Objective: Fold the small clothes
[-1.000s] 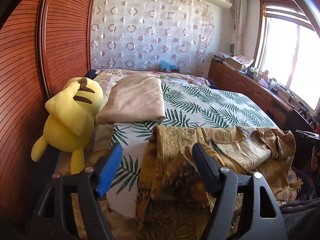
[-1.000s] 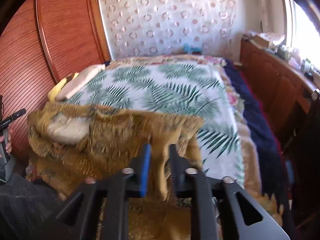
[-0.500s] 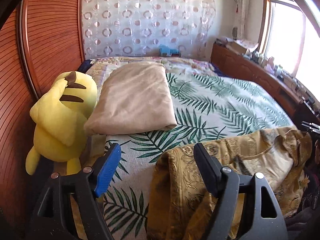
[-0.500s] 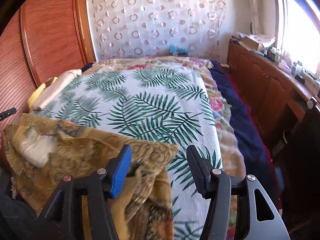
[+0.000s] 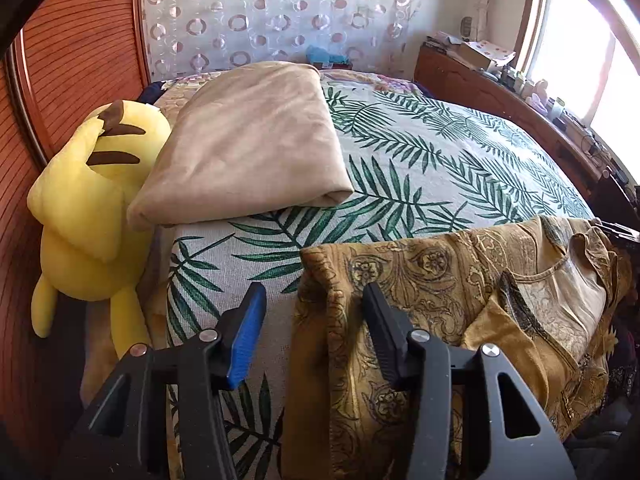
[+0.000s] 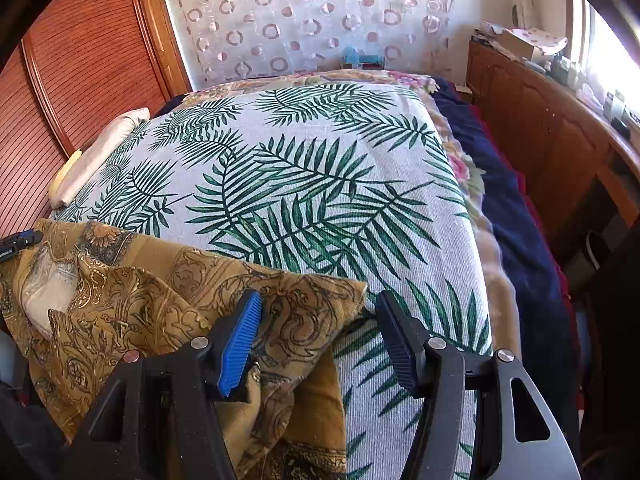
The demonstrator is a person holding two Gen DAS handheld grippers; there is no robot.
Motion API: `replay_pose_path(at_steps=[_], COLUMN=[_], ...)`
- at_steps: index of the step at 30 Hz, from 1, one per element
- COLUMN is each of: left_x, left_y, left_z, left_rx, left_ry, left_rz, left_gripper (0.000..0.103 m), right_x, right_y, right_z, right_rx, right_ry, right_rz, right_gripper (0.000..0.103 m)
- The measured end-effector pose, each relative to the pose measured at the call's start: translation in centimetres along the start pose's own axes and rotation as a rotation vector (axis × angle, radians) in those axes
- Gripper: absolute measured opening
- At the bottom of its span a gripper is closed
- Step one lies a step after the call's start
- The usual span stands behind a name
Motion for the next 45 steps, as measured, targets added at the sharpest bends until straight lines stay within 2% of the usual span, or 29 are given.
replay_pose_path(at_steps=[5, 7, 9, 11, 12, 13, 15, 20, 24, 26, 30, 36, 41, 43, 45], left_x=[-0.8, -0.9, -1.4, -2.1, -2.5, -2.8, -3.3, -4.3, -5.2, -5.6, -6.3, -5.7, -4.6, -3.6, -2.6], left_y=[0.1, 0.2, 0.4, 0.4, 0.4, 0.4, 0.6, 1.9, 3.2, 4.4, 7.1, 11.8, 17.6, 20.5, 23.4], left_z=[0.4, 0.4, 0.4, 0.2, -0.1, -0.6, -1.7, -7.5, -11.9, -14.1, -19.1, -25.2, -25.8, -24.3, -21.0], left_rx=[0.019, 0.02, 0.017, 0.01, 0.0, -0.014, -0.046, -0.198, -0.305, -0.36, -0.476, -0.599, -0.623, -0.619, -0.591], left_ry=[-0.012, -0.022, -0.033, -0.036, -0.028, -0.028, -0.054, -0.098, -0.087, -0.09, -0.107, -0.069, 0.009, 0.042, 0.063], left_rz=[0.016, 0.022, 0.033, 0.052, 0.063, 0.064, 0.058, 0.021, 0.044, 0.05, 0.062, 0.074, 0.081, 0.065, 0.047], left_gripper=[0.042, 0.034, 0.017, 0.009, 0.008, 0.007, 0.006, 0.006, 0.006, 0.006, 0.006, 0.006, 0.006, 0.006, 0.006], right_x=[0.2, 0.7, 0.9, 1.0, 1.0, 1.0, 1.1, 1.5, 2.2, 2.2, 2.1, 3.1, 3.5, 3.7, 4.0], right_y=[0.0, 0.1, 0.1, 0.0, -0.2, -0.4, -0.8, -0.8, -0.1, 0.4, 1.7, 5.3, 11.0, 14.2, 17.6], right_z=[0.2, 0.6, 0.9, 1.1, 1.0, 0.8, 0.6, -2.5, -6.8, -9.2, -14.0, -22.8, -27.1, -26.5, -24.4], right_rx=[0.01, 0.013, 0.016, 0.01, 0.006, 0.005, 0.001, -0.106, -0.215, -0.266, -0.359, -0.502, -0.564, -0.552, -0.527], right_ry=[0.002, 0.007, -0.005, -0.005, -0.007, -0.001, 0.031, 0.05, 0.038, -0.008, -0.022, -0.066, -0.115, -0.166, -0.21], right_rz=[-0.008, -0.027, -0.044, -0.053, -0.051, -0.045, -0.032, -0.015, -0.026, -0.037, -0.03, -0.113, -0.173, -0.197, -0.191], right_gripper=[0.061, 0.061, 0.06, 0.044, 0.026, 0.016, 0.011, 0.008, 0.007, 0.007, 0.007, 0.007, 0.007, 0.007, 0.007])
Point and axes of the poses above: each gripper's, at about its wrist camera, not at the fingertips, and z roughly the way its jaws point, x to its left, y to its top, the point moved 10 cm from there along z, roughly the way its jaws point, and after that the axes turned 8 degrees about x, right-handed, at the moved point
